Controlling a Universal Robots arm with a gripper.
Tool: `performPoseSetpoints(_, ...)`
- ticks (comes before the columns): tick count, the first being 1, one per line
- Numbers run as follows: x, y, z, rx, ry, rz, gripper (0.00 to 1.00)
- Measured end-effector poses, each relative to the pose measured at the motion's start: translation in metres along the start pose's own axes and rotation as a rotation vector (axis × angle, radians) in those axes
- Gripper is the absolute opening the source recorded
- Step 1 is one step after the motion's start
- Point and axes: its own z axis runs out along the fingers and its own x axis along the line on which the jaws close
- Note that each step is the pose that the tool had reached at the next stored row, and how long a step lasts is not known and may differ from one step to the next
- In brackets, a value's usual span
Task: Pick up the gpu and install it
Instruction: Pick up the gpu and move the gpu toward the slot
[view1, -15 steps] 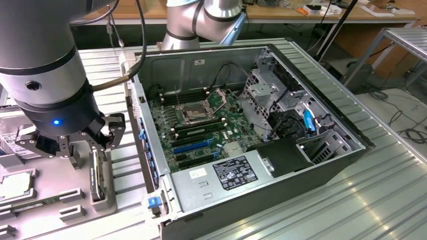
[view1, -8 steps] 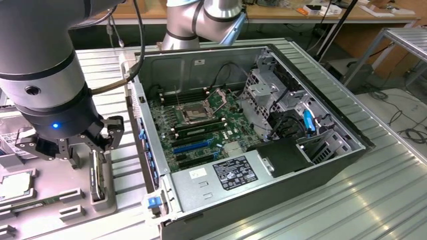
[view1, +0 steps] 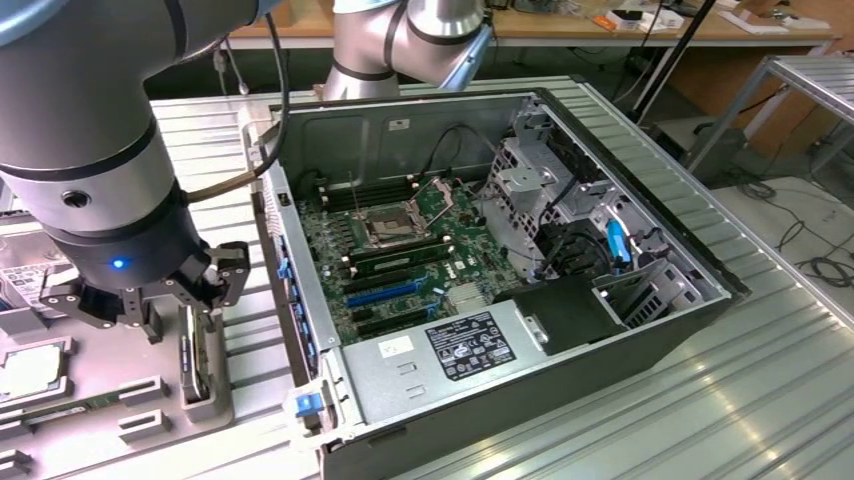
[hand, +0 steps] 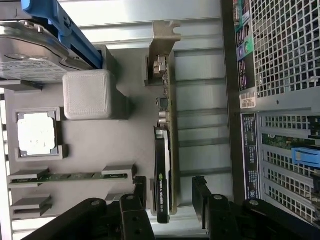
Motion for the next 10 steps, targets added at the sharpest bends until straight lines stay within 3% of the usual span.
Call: performPoseSetpoints(10,0.002,-0.0002,0.0152,-0.0002,-0.0018,0.0,0.5)
